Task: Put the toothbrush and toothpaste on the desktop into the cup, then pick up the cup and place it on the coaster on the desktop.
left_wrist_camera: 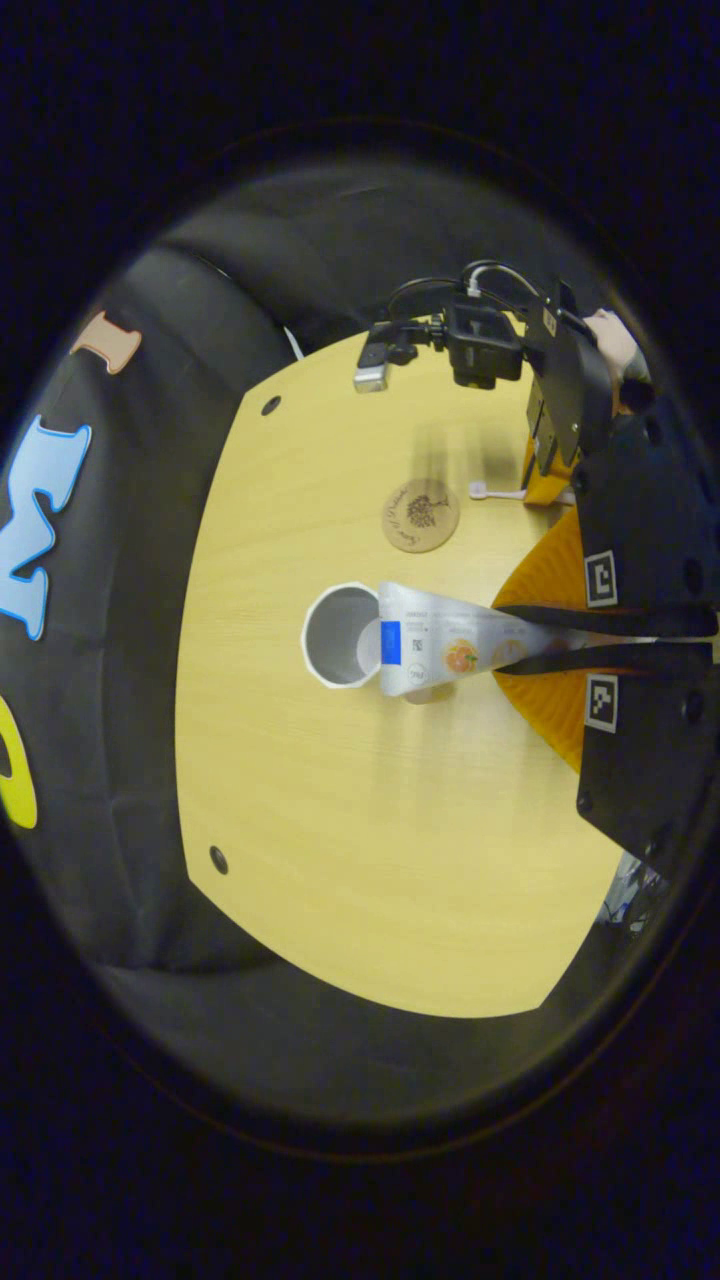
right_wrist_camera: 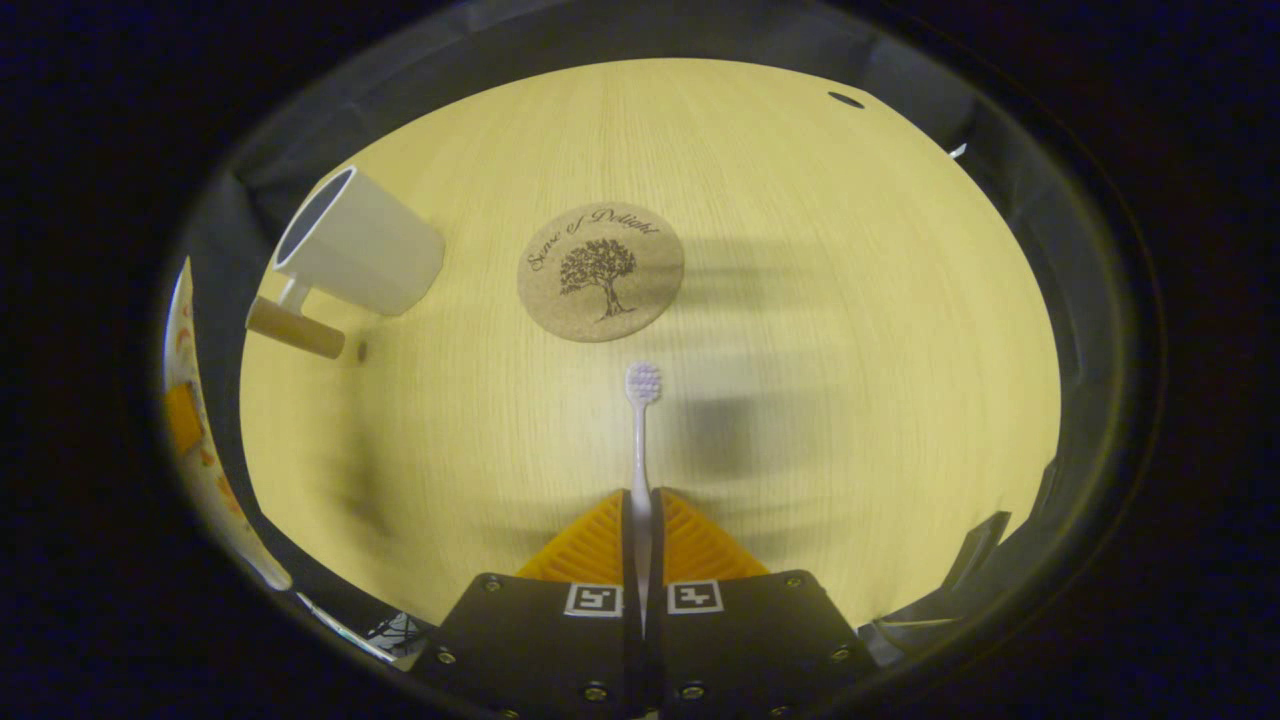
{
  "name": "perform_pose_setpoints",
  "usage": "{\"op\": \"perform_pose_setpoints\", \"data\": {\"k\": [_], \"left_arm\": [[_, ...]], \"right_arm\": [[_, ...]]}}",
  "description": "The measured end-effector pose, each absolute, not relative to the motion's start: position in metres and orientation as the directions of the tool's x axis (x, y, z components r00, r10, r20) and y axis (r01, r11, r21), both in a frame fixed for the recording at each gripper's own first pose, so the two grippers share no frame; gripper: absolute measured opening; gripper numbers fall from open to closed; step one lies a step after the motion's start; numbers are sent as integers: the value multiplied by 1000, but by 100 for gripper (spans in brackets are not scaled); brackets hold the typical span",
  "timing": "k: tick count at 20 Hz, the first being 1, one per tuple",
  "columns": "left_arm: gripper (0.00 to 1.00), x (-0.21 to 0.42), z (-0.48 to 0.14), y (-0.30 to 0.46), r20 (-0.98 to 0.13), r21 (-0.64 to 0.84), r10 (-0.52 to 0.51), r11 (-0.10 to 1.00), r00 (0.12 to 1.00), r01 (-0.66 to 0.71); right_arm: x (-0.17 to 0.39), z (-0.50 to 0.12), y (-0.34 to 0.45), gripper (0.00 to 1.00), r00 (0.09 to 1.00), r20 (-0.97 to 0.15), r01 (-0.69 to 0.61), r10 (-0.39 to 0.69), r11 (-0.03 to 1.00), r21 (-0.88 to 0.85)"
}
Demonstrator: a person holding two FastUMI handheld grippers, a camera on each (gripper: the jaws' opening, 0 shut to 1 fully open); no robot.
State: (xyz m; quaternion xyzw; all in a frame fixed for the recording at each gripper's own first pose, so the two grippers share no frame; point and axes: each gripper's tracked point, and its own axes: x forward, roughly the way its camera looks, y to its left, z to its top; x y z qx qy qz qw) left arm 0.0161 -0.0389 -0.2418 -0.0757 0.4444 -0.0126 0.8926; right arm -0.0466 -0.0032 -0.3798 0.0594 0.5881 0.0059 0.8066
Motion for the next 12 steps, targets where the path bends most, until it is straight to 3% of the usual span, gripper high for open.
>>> {"op": "perform_pose_setpoints", "data": {"k": [12], "left_arm": [[10,145,-196,-19,-705,-81,-73,996,705,21]], "right_arm": [[-47,-378,-4,2,320,-943,91,92,988,127]]}}
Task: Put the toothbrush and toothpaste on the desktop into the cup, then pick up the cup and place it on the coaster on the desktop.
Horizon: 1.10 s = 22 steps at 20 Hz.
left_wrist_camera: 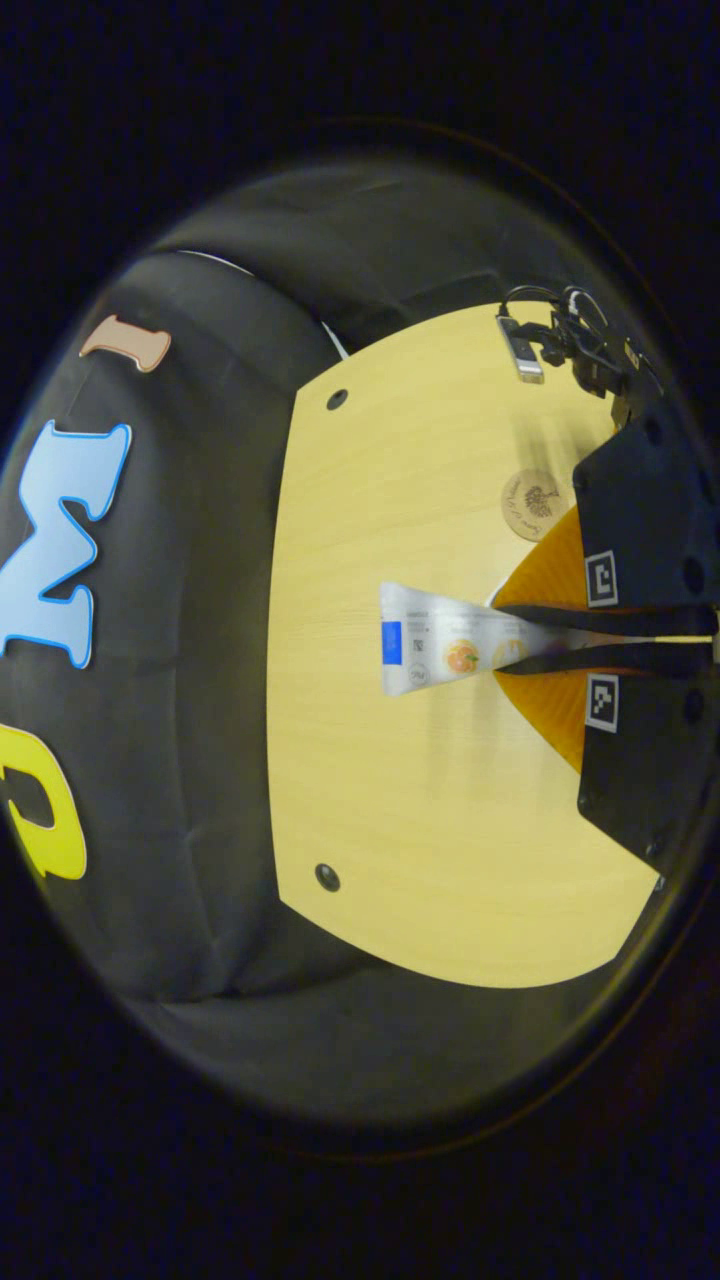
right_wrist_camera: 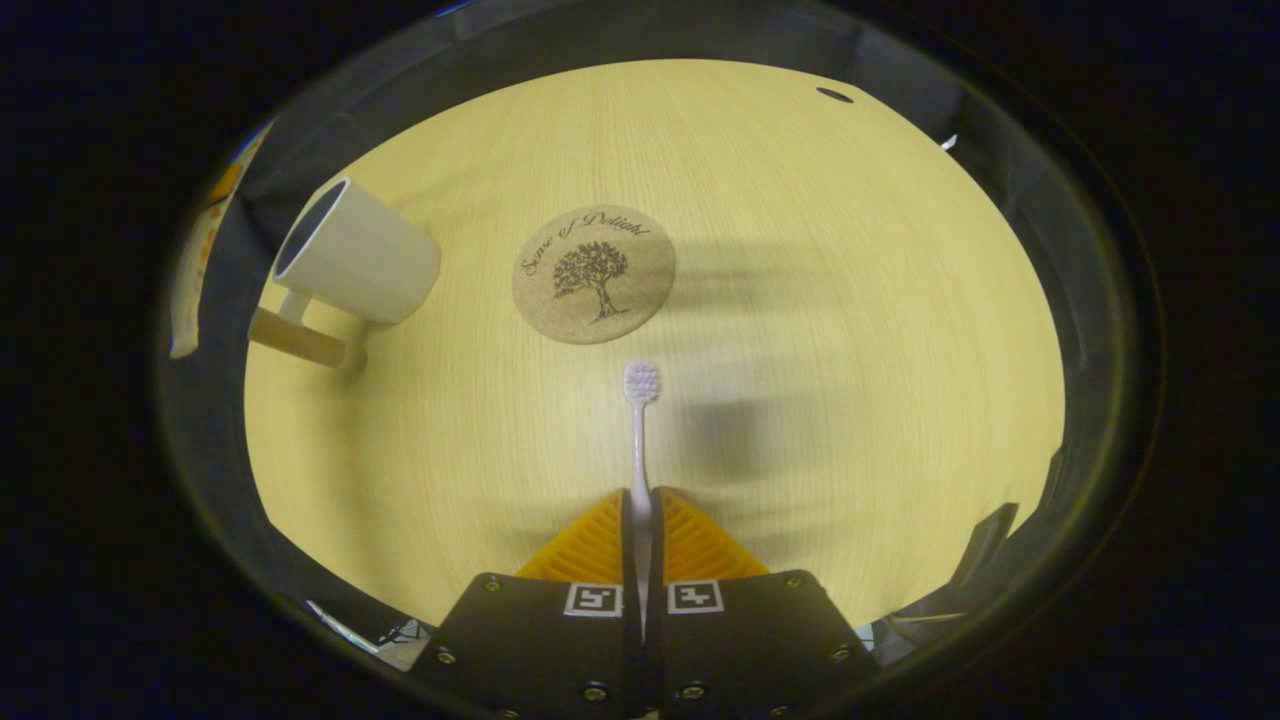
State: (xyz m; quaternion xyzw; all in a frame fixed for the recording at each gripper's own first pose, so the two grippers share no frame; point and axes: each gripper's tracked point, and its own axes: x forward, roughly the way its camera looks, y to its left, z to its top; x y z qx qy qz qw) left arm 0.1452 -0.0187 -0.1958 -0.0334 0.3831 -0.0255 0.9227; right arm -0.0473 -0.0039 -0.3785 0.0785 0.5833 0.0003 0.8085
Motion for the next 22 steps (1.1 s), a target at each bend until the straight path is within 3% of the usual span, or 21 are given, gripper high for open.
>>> {"op": "perform_pose_setpoints", "data": {"k": [10,17,22], "left_arm": [[9,210,-223,-33,-643,-121,-123,991,756,58],[9,222,-240,-30,-601,-92,-115,993,791,75],[21,216,-244,-36,-603,-94,-137,991,786,100]], "right_arm": [[-47,-378,-4,3,315,-940,143,130,973,182],[-46,-379,-4,2,314,-943,131,115,978,163],[-46,-378,-5,2,316,-944,128,100,981,146]]}}
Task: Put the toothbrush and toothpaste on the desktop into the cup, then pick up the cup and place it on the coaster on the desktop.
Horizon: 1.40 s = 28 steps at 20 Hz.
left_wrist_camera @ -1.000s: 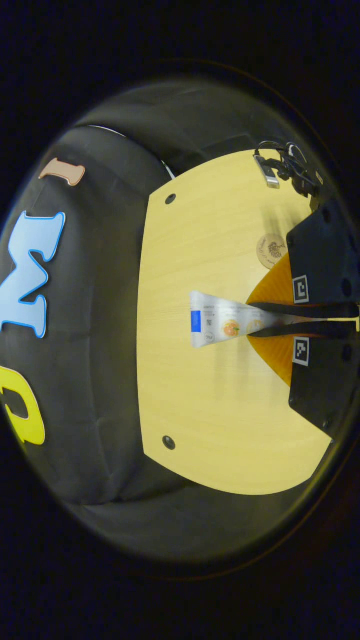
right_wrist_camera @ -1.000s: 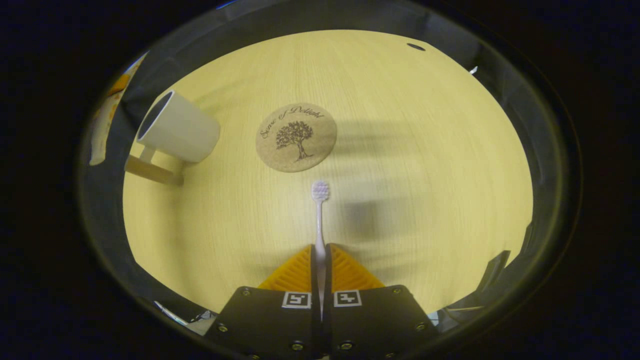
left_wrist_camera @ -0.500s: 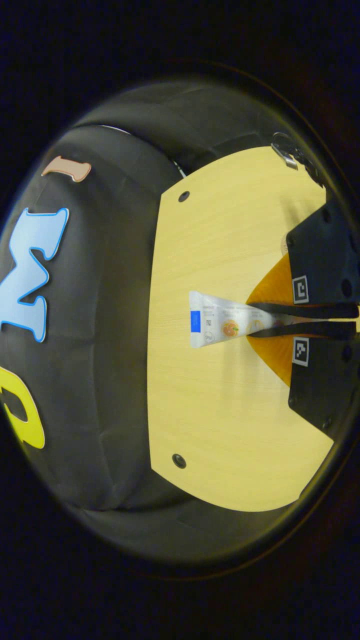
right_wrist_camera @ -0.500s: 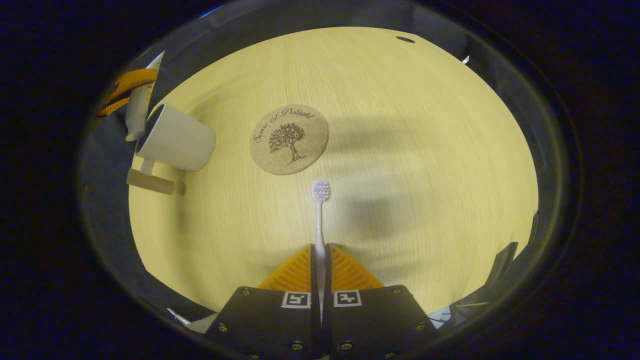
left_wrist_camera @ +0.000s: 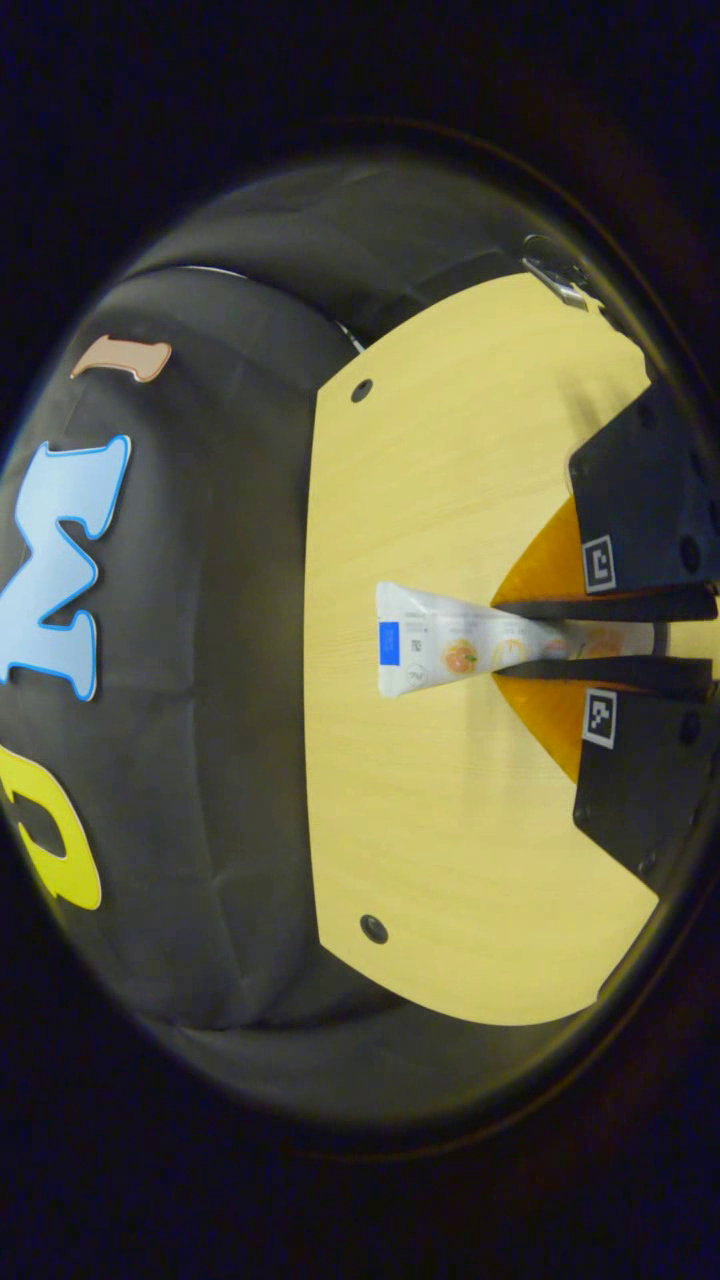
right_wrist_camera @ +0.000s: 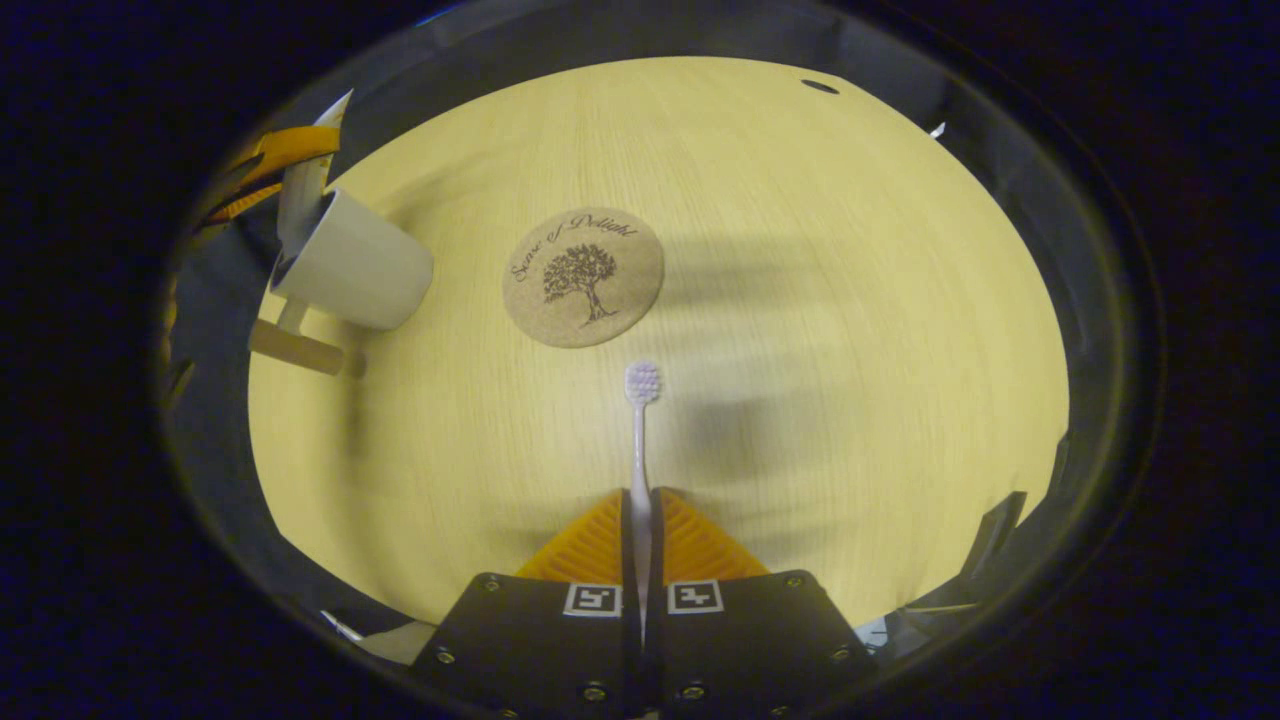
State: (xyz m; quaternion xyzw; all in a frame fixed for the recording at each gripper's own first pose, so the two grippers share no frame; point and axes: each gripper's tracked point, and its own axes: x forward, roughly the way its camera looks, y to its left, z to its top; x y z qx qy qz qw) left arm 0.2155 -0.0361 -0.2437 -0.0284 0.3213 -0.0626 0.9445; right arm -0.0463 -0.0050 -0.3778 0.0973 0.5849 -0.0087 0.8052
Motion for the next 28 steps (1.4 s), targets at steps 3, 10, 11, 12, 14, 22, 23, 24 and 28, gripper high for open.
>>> {"op": "perform_pose_setpoints", "data": {"k": [3,10,11,12,14,22,23,24,28], "left_arm": [[27,207,-249,-36,-612,-125,-153,987,776,96],[37,191,-248,-38,-621,-148,-177,983,764,107],[39,189,-245,-38,-614,-150,-178,983,769,108],[50,187,-243,-38,-611,-153,-186,981,769,115],[60,184,-239,-36,-602,-137,-180,983,778,122],[43,170,-201,-41,-523,-79,-184,983,832,168],[43,168,-198,-42,-517,-80,-183,983,836,166],[52,167,-196,-41,-510,-79,-177,984,842,159],[52,155,-179,-22,-464,-68,-147,989,874,130]], "right_arm": [[-46,-378,-5,3,320,-941,141,108,977,160],[-46,-378,-5,2,337,-937,128,97,981,147],[-46,-379,-5,2,341,-935,128,97,981,148],[-46,-378,-5,2,346,-933,130,97,980,150],[-47,-377,-5,3,351,-931,127,99,980,152],[-48,-377,-5,3,367,-925,108,94,984,143],[-48,-377,-5,3,369,-925,107,95,984,143],[-48,-377,-5,3,371,-924,107,95,984,145],[-48,-375,-5,2,389,-915,127,106,978,167]]}}
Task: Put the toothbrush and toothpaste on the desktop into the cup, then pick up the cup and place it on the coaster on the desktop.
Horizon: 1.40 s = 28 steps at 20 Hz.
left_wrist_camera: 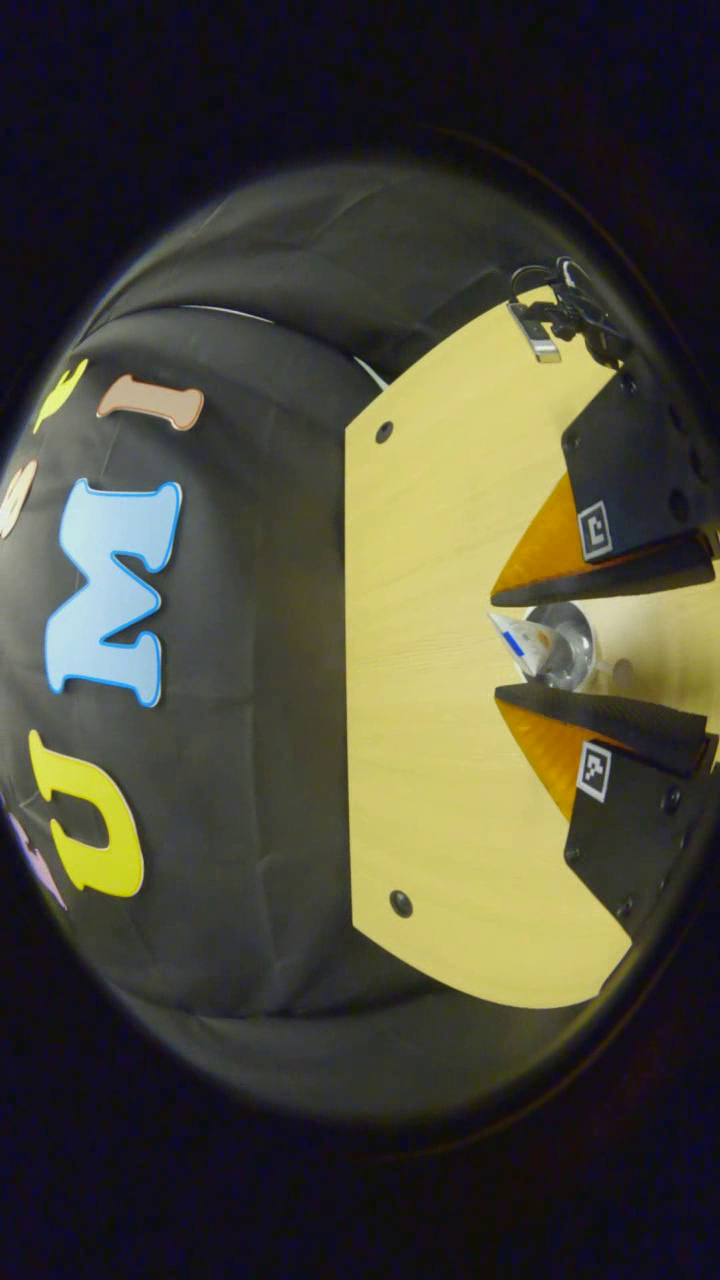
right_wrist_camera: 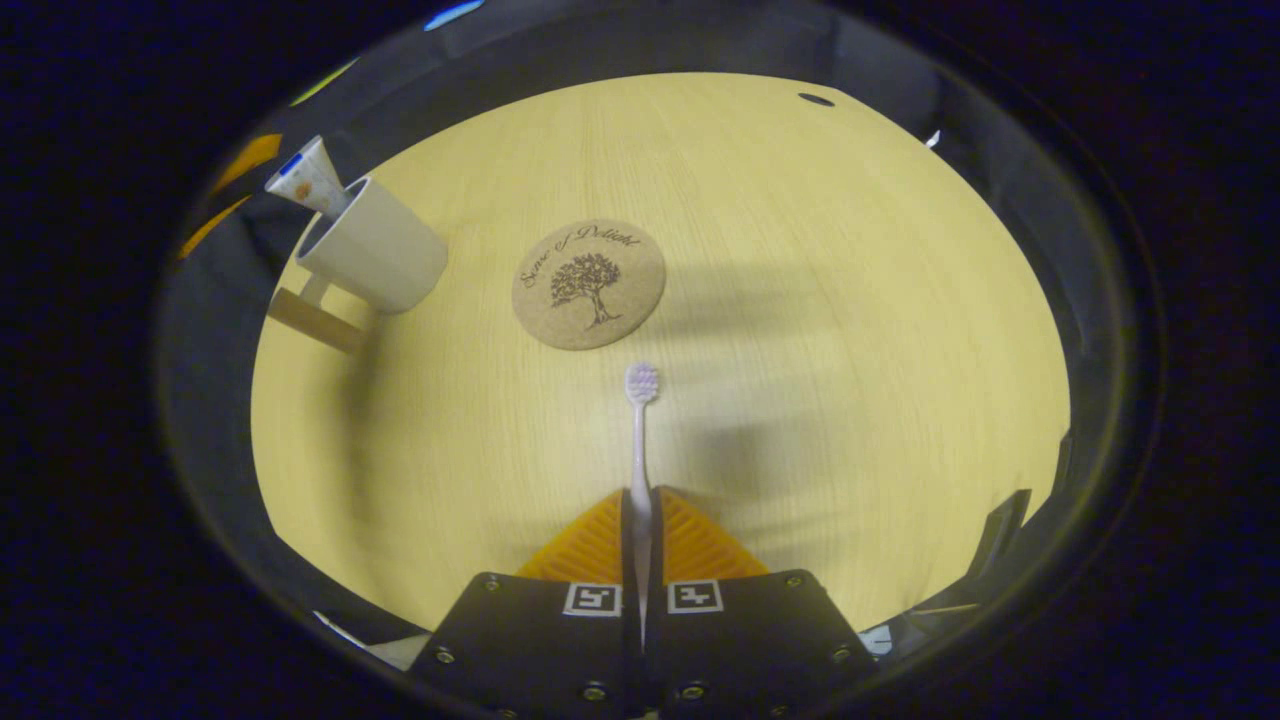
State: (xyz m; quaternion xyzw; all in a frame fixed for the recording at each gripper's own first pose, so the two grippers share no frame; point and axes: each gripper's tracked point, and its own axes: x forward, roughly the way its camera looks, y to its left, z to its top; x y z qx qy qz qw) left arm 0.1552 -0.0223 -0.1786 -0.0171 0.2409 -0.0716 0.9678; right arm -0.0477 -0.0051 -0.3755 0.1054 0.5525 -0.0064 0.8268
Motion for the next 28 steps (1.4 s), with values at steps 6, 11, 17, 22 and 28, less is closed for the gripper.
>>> {"op": "perform_pose_setpoints", "data": {"k": [6,11,17,22,28], "left_arm": [[56,125,-176,42,-443,-60,-63,997,894,40],[56,103,-190,86,-474,-110,-4,992,881,-55],[53,75,-208,137,-502,-136,60,980,863,-147],[53,48,-224,183,-533,-142,120,963,837,-229],[53,7,-238,241,-566,-145,194,933,801,-328]], "right_arm": [[-42,-368,-6,2,394,-909,147,134,967,206],[-4,-316,8,2,497,-850,122,177,955,270],[62,-253,32,2,602,-772,88,205,943,320],[122,-208,63,2,693,-688,128,215,903,410],[173,-180,96,2,797,-576,143,183,869,474]]}}
